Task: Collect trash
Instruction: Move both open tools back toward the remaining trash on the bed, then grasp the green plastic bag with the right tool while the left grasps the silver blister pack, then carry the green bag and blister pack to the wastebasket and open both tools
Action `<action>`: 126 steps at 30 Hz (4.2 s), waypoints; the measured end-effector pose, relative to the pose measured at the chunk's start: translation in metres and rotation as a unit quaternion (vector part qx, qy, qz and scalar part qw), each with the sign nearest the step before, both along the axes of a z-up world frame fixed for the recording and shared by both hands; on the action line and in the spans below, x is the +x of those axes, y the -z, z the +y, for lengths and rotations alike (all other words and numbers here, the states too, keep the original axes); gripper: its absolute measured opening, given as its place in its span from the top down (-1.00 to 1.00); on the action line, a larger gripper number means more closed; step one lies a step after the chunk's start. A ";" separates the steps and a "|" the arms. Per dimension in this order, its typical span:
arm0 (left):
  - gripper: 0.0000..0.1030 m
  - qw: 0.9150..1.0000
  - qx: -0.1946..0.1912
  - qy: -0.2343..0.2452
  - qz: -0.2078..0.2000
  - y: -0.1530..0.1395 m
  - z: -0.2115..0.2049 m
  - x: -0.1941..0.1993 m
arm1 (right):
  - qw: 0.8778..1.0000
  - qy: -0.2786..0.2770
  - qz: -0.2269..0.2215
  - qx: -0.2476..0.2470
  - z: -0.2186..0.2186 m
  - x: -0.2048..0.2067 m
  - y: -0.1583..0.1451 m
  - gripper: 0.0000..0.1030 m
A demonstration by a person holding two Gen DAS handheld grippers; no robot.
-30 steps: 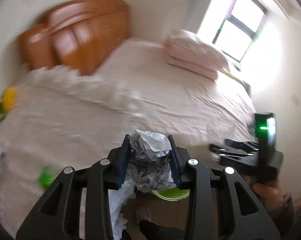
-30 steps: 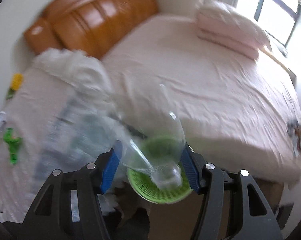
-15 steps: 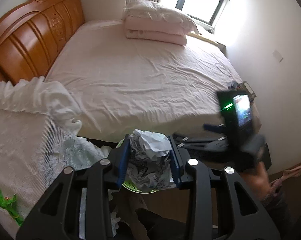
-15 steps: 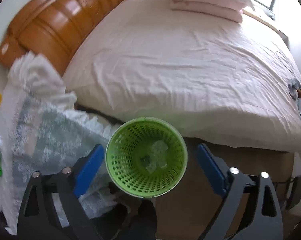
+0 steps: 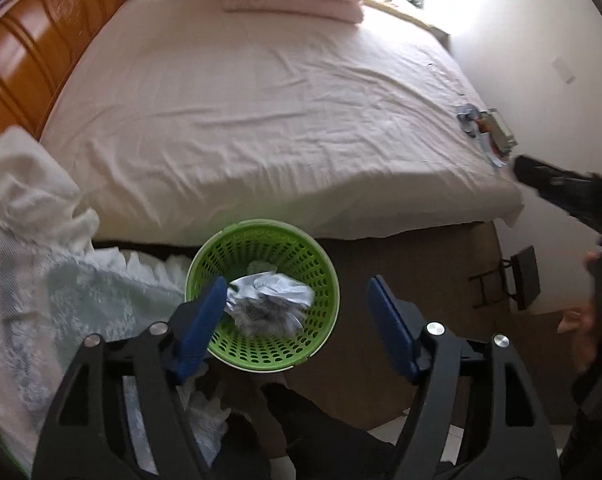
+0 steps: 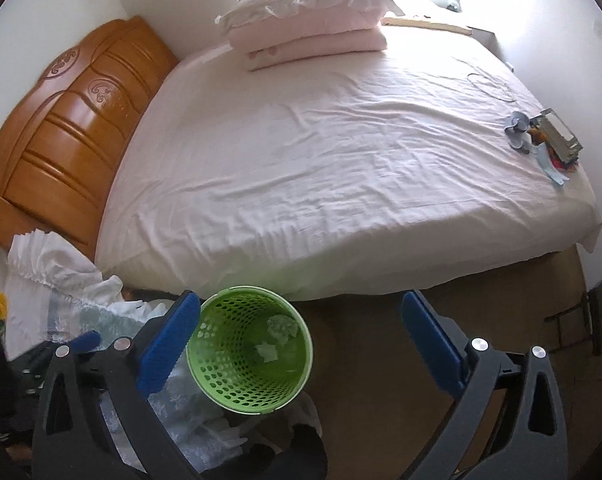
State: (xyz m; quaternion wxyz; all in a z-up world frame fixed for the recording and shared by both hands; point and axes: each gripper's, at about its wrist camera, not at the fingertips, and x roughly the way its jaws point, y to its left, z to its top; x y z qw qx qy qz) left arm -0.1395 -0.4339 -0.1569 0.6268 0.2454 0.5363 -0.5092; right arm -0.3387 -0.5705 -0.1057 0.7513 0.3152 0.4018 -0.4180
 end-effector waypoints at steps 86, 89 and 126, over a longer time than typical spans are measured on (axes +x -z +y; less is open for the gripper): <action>-0.35 0.914 0.023 -0.374 -0.157 -0.005 0.487 0.318 | 0.859 -0.507 0.053 0.043 0.384 0.353 0.017 -0.07; -0.35 0.911 0.007 -0.382 -0.155 -0.007 0.489 0.319 | 0.864 -0.498 0.046 0.050 0.380 0.352 0.015 -0.07; -0.35 0.967 -0.132 -0.183 -0.120 -0.120 0.259 0.089 | 0.973 -0.232 0.013 -0.006 0.163 0.184 0.009 -0.10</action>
